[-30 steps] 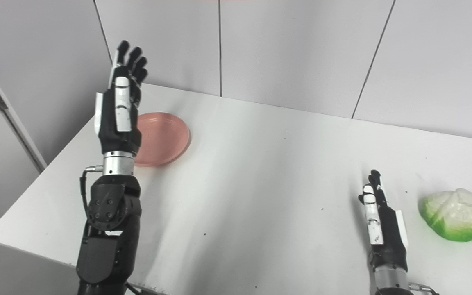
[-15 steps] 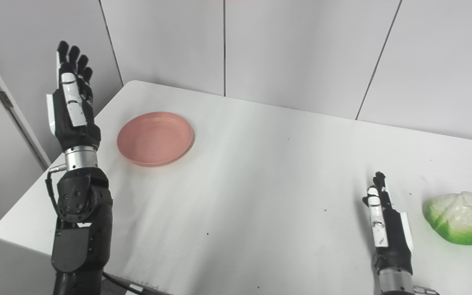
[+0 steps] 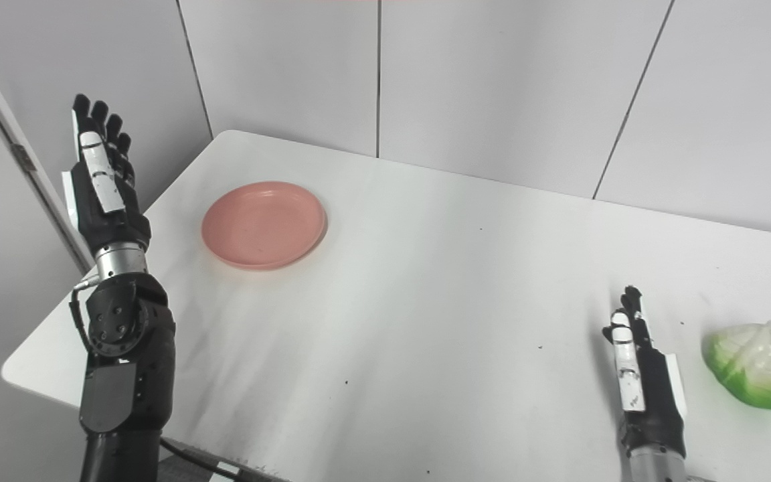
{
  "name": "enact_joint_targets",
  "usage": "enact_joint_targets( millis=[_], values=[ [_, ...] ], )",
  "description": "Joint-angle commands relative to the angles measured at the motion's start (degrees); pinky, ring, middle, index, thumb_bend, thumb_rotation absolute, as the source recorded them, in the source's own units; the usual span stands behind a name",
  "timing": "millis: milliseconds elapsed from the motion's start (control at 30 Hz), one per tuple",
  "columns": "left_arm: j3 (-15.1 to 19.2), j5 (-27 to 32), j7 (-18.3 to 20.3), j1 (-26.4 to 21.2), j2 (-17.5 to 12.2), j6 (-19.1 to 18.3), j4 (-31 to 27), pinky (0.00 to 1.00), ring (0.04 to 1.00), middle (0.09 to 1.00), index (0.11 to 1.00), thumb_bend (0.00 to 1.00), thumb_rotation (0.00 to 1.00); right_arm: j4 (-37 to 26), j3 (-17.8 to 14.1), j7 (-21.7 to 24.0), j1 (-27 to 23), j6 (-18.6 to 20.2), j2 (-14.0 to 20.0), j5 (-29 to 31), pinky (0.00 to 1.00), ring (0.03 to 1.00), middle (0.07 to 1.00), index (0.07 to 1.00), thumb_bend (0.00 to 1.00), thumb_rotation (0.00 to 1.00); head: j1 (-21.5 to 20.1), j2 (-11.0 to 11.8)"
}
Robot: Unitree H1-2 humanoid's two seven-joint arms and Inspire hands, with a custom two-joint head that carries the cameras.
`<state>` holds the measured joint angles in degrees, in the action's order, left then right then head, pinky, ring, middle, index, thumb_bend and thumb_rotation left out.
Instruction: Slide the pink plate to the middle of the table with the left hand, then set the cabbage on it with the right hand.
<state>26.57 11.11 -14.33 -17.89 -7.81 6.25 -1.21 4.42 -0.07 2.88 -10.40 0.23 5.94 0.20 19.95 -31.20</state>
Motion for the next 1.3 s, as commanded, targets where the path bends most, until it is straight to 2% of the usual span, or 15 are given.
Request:
enact_joint_targets(
  millis=[0, 233, 433, 833, 1267],
  values=[
    [0.04, 0.84, 0.69, -2.37, -1.93, 2.64, 0.25, 0.98, 0.982, 0.991, 0.99, 0.44, 1.0, -0.45, -0.53, 0.05, -0.48, -2.29, 0.41, 0.19, 1.0, 0.996, 0.991, 0.984, 0.15, 1.0, 0.05, -0.06],
    [0.24, 2.81, 0.27, -3.09, -2.24, 2.67, 4.59, 0.96, 0.955, 0.962, 0.961, 0.43, 1.0, -1.3, -0.54, -0.31, -0.36, -1.19, 0.06, -0.13, 1.0, 0.992, 0.99, 0.98, 0.14, 1.0, 0.01, -0.19],
    [0.14, 3.54, 0.89, -3.43, -2.71, 3.04, 8.73, 0.97, 0.957, 0.96, 0.944, 0.43, 1.0, -1.4, -0.51, -0.19, -0.24, -1.8, 0.01, -0.01, 1.0, 0.994, 0.988, 0.979, 0.14, 1.0, -0.02, -0.38],
    [-0.05, 5.78, 1.58, -4.43, -4.15, 2.49, 16.96, 1.0, 0.962, 0.962, 0.959, 0.45, 1.0, -1.46, -0.4, -0.25, -0.28, -1.32, 0.1, -0.33, 1.0, 0.991, 0.989, 0.983, 0.15, 1.0, -0.13, -0.46],
    [-0.53, 7.9, 3.33, -5.73, -4.54, 3.65, 24.33, 0.97, 0.954, 0.954, 0.949, 0.43, 1.0, -1.44, -0.34, -0.18, -0.33, -1.34, 0.07, -0.3, 1.0, 0.993, 0.989, 0.989, 0.13, 1.0, -0.18, -0.65]
  ],
)
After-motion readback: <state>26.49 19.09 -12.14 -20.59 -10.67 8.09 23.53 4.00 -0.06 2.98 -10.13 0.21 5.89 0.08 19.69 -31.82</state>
